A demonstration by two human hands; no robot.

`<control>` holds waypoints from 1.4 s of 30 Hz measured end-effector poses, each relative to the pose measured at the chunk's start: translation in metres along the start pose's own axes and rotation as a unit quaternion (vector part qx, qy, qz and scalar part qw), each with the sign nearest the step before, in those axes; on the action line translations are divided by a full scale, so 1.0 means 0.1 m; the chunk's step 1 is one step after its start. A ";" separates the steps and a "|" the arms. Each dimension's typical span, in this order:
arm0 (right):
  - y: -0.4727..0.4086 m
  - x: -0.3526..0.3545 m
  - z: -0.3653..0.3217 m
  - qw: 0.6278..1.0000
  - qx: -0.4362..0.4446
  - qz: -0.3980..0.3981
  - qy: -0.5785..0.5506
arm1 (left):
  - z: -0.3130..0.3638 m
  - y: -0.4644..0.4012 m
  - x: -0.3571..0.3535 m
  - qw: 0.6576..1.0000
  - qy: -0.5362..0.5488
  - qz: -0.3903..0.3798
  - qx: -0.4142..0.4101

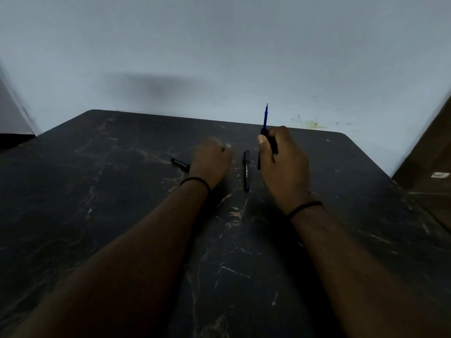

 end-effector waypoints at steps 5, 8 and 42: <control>-0.01 -0.10 0.00 0.996 0.014 -0.078 0.047 | -0.16 -0.01 0.12 0.925 0.347 0.106 0.110; 0.01 -0.15 0.00 0.991 0.018 -0.124 0.050 | -0.25 0.05 0.04 0.853 0.479 0.093 0.185; 0.01 -0.15 -0.01 0.978 -0.035 -0.165 0.123 | -0.29 0.03 -0.12 0.829 0.524 0.010 0.194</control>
Point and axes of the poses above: each hand's wrist, its own y-axis away from the middle knuckle, its own x-axis out of the back of the hand, z = x × y, the point moved 7 cm from there along -y, towards the middle knuckle
